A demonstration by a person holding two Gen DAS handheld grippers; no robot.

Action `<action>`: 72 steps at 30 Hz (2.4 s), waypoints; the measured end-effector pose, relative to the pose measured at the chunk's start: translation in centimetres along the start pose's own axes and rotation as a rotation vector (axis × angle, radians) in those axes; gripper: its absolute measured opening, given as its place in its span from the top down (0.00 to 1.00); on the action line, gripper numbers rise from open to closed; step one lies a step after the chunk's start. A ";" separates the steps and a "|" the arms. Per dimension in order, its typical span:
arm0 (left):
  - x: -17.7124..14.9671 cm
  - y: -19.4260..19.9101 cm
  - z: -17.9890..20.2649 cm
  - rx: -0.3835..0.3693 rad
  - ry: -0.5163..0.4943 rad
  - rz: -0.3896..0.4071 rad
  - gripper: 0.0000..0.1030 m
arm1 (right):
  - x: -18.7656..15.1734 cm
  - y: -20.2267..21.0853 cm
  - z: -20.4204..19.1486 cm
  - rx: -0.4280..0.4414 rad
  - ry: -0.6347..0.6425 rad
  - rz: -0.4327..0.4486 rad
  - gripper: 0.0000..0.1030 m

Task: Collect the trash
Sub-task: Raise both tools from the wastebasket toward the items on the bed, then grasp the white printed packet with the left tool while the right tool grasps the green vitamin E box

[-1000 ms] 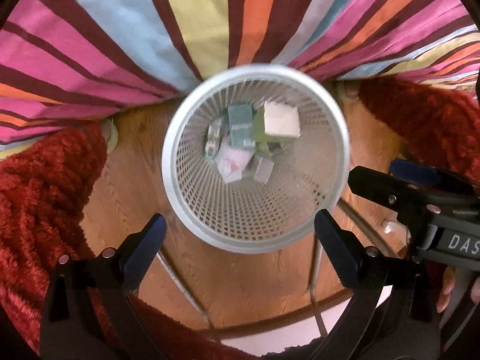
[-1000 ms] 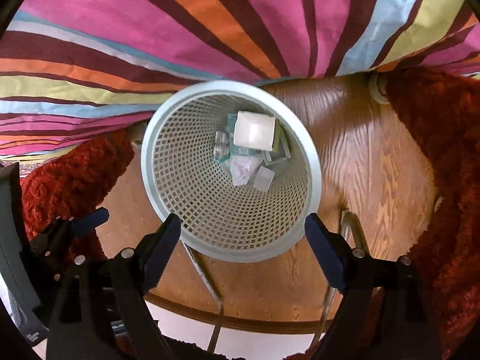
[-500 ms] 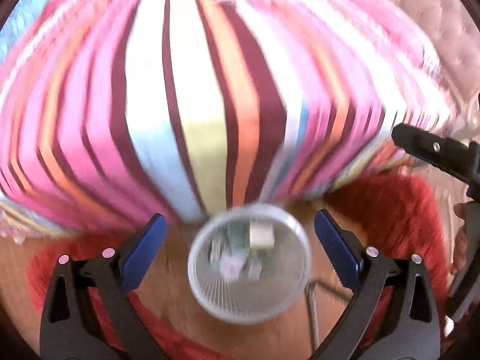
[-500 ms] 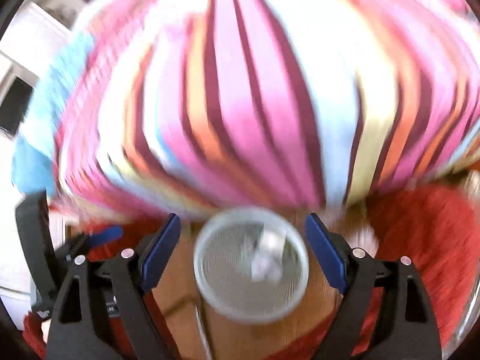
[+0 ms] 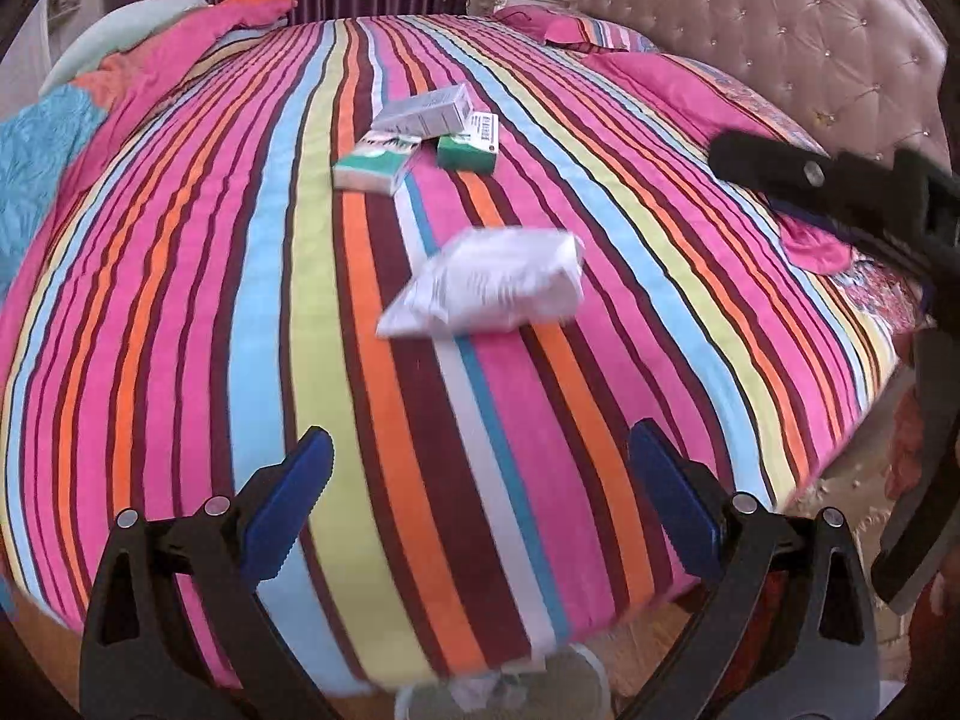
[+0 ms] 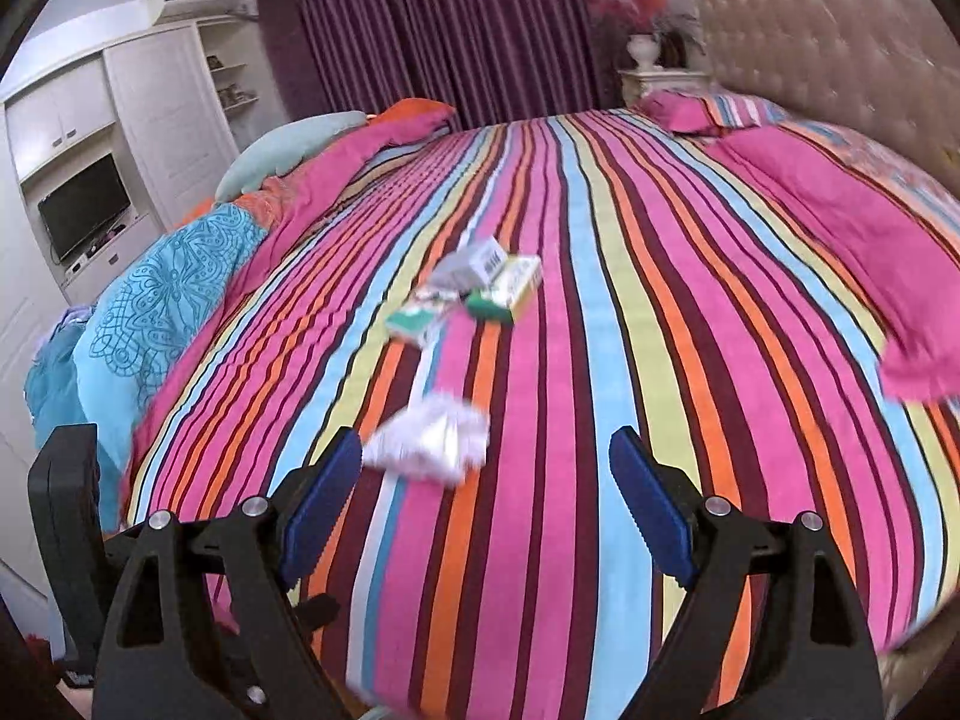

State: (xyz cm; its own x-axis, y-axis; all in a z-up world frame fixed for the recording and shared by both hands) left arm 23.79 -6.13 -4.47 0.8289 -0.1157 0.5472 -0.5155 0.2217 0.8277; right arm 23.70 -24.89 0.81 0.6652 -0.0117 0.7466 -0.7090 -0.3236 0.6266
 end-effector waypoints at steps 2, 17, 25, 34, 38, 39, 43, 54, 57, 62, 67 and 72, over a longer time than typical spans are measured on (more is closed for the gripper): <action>1.0 -1.1 0.2 -0.018 -0.005 -0.006 0.07 | 1.1 -1.4 0.0 0.008 0.028 0.005 0.22; 6.0 -7.4 0.7 -0.079 0.013 -0.062 0.07 | 7.2 -10.1 1.5 0.013 0.219 -0.074 0.22; 7.4 -10.8 0.9 -0.007 0.039 -0.080 0.07 | 7.1 -13.5 3.0 0.019 0.160 -0.130 0.22; 8.5 -11.7 -1.7 0.046 0.090 -0.053 0.17 | 7.4 -17.1 1.7 0.028 0.173 -0.198 0.22; 9.1 -11.6 -3.3 0.044 0.107 -0.047 0.19 | 7.6 -18.4 1.5 0.012 0.157 -0.209 0.22; 9.2 -11.6 -3.7 0.052 0.111 -0.045 0.20 | 7.6 -18.7 1.5 0.012 0.146 -0.211 0.22; 10.0 -11.6 -6.0 0.051 0.157 -0.036 0.20 | 8.0 -19.8 1.0 0.001 0.129 -0.205 0.22; 11.9 -12.1 -8.8 0.027 0.216 -0.015 0.22 | 8.3 -22.9 0.9 -0.160 0.165 -0.219 0.22; 12.0 -12.1 -9.0 0.021 0.221 -0.014 0.22 | 8.5 -23.0 0.8 -0.164 0.168 -0.219 0.26; 11.3 -11.1 -9.3 0.020 0.242 -0.009 0.22 | 7.9 -21.7 1.2 -0.154 0.159 -0.227 0.37; 10.1 -9.4 -9.2 0.022 0.246 -0.002 0.22 | 6.8 -19.2 2.0 -0.151 0.135 -0.240 0.39; 8.5 -7.8 -8.8 0.030 0.234 -0.005 0.22 | 5.0 -15.4 3.2 -0.137 0.068 -0.240 0.42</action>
State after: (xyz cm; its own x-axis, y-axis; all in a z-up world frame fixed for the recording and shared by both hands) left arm 36.73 -0.29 -7.38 0.8573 0.1116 0.5027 -0.5149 0.1920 0.8355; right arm 38.68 -22.99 -5.81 0.8039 0.1150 0.5835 -0.5611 -0.1784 0.8083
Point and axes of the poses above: each gripper's, at about its wrist camera, not at the fingertips, and y roughly against the way its jaws point, z to its right, x to its top, the point moved 3 cm from there along -y, roughly the way its jaws point, and after that the axes turned 2 degrees about -z, right-handed, at the moved point
